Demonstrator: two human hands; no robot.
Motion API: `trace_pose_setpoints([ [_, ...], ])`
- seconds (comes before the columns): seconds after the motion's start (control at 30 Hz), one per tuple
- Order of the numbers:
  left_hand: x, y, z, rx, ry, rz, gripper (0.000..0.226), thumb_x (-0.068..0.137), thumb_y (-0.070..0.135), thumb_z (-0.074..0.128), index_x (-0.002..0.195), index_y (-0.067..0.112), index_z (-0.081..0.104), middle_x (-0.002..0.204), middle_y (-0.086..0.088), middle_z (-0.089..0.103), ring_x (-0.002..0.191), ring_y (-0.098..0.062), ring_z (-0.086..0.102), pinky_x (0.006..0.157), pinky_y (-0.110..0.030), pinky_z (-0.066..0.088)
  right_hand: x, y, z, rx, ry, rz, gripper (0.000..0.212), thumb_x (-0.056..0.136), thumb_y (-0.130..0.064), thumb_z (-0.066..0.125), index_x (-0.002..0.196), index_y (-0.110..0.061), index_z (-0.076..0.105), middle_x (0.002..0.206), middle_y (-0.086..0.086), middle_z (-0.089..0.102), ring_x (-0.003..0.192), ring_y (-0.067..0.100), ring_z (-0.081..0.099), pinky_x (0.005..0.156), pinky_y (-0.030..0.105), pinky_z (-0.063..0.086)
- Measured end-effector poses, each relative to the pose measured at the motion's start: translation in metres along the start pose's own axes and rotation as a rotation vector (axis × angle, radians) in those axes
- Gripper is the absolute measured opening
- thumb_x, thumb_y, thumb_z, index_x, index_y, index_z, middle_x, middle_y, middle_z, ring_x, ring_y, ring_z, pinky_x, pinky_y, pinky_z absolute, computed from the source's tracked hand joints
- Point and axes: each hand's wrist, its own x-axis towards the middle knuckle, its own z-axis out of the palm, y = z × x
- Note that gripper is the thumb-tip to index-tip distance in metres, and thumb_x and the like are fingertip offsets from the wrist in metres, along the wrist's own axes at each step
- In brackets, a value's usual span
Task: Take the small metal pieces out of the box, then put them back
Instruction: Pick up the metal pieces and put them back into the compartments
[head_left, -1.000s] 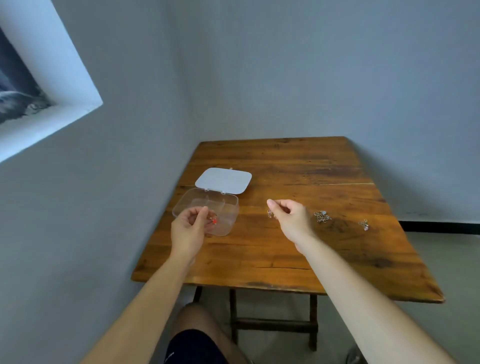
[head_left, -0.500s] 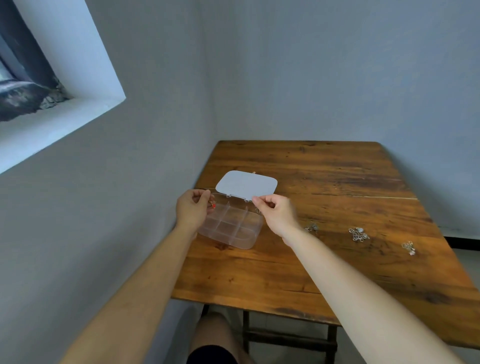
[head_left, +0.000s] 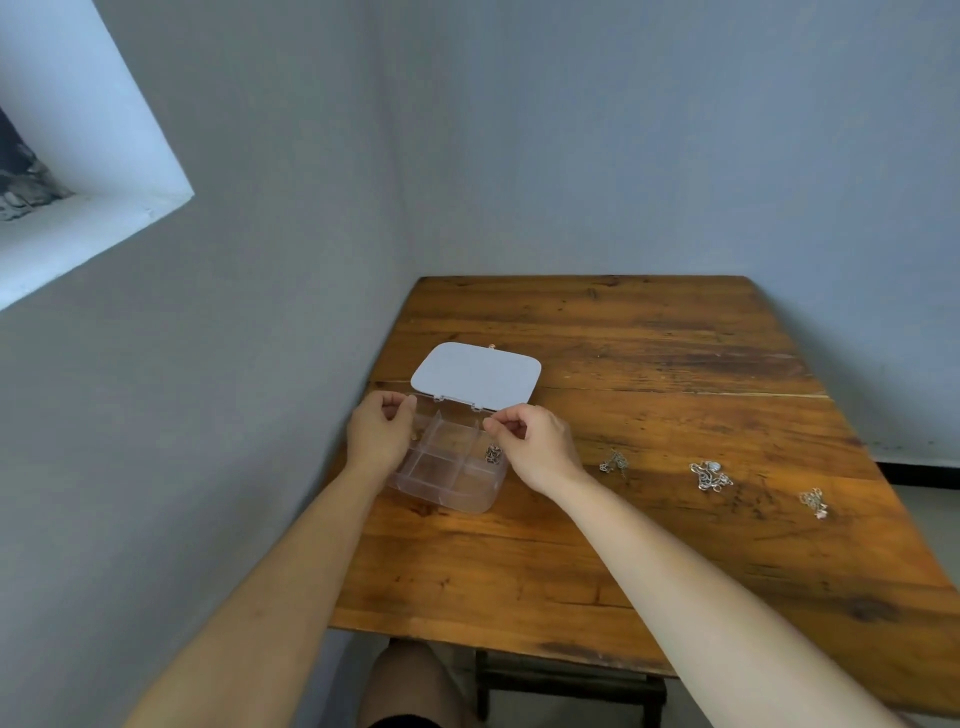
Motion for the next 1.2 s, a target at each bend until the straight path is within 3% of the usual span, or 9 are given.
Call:
trace_pose_setpoints([
  [0.23,-0.027,0.026,0.011,0.001,-0.013,0.099,0.016,0.095,0.035,0.059,0.103,0.023,0.066,0.102,0.004,0.068,0.097,-0.017,0.064,0.087,-0.04,0.055,-0.024,0.01,-0.039,0.029,0.078,-0.003,0.022,0.095,-0.035,0.063,0.113,-0.024,0.069,0.108,-0.009,0.066,0.098,0.006,0.059,0.086,0.027,0.051],
  [0.33,-0.058,0.046,0.033,-0.104,-0.037,0.158,0.011,0.095,0.027,0.061,0.097,0.017,0.067,0.094,0.007,0.068,0.091,-0.012,0.065,0.071,-0.022,0.049,-0.045,0.027,-0.068,0.025,0.136,0.022,0.023,0.096,-0.034,0.061,0.116,-0.024,0.067,0.109,-0.01,0.065,0.1,0.006,0.059,0.086,0.025,0.05],
  [0.47,-0.101,0.064,0.073,-0.215,-0.158,0.221,0.011,0.095,0.025,0.06,0.092,0.017,0.066,0.079,0.004,0.065,0.072,-0.012,0.062,0.058,-0.02,0.048,-0.076,0.068,-0.106,-0.067,0.243,0.092,0.028,0.097,-0.038,0.058,0.122,-0.025,0.064,0.119,-0.005,0.059,0.106,0.01,0.058,0.09,0.029,0.049],
  [0.57,-0.124,0.065,0.106,-0.068,-0.248,0.304,0.014,0.097,0.026,0.061,0.106,0.017,0.067,0.092,0.006,0.066,0.089,-0.012,0.063,0.071,-0.018,0.047,-0.097,0.101,-0.132,-0.155,0.347,0.194,0.037,0.095,-0.041,0.061,0.128,-0.022,0.06,0.128,0.001,0.054,0.114,0.018,0.056,0.09,0.029,0.045],
  [0.7,-0.135,0.056,0.145,0.076,-0.366,0.282,0.035,0.095,0.032,0.064,0.125,0.013,0.063,0.112,-0.001,0.067,0.1,-0.016,0.062,0.084,-0.029,0.054,-0.117,0.133,-0.163,-0.347,0.537,0.382,0.062,0.087,-0.057,0.064,0.135,-0.021,0.053,0.129,0.01,0.051,0.118,0.03,0.053,0.098,0.045,0.047],
  [0.8,-0.134,0.047,0.167,0.235,-0.361,0.299,0.049,0.094,0.04,0.063,0.134,0.013,0.059,0.129,-0.009,0.061,0.115,-0.024,0.057,0.1,-0.041,0.051,-0.125,0.152,-0.175,-0.452,0.607,0.442,0.074,0.085,-0.059,0.064,0.143,-0.015,0.047,0.129,0.016,0.049,0.116,0.035,0.051,0.098,0.046,0.043],
  [0.87,-0.133,0.047,0.178,0.321,-0.323,0.3,0.057,0.094,0.046,0.061,0.141,0.013,0.055,0.136,-0.009,0.054,0.126,-0.027,0.049,0.106,-0.04,0.045,-0.126,0.161,-0.177,-0.544,0.613,0.435,0.077,0.088,-0.059,0.061,0.146,-0.012,0.043,0.124,0.017,0.05,0.114,0.034,0.05,0.098,0.046,0.041],
  [1.03,-0.135,0.048,0.191,0.468,-0.198,0.316,0.059,0.092,0.054,0.06,0.138,0.018,0.06,0.13,-0.006,0.056,0.121,-0.026,0.05,0.098,-0.038,0.046,-0.123,0.165,-0.174,-0.667,0.562,0.457,0.066,0.095,-0.059,0.047,0.141,-0.012,0.053,0.122,0.015,0.055,0.114,0.031,0.052,0.099,0.046,0.039],
  [1.2,-0.139,0.043,0.193,0.398,-0.147,0.375,0.033,0.094,0.043,0.062,0.118,0.022,0.074,0.119,-0.004,0.066,0.113,-0.025,0.054,0.091,-0.036,0.047,-0.121,0.173,-0.169,-0.593,0.6,0.309,0.04,0.095,-0.041,0.061,0.117,-0.009,0.07,0.104,0.016,0.068,0.099,0.034,0.063,0.089,0.048,0.048],
])
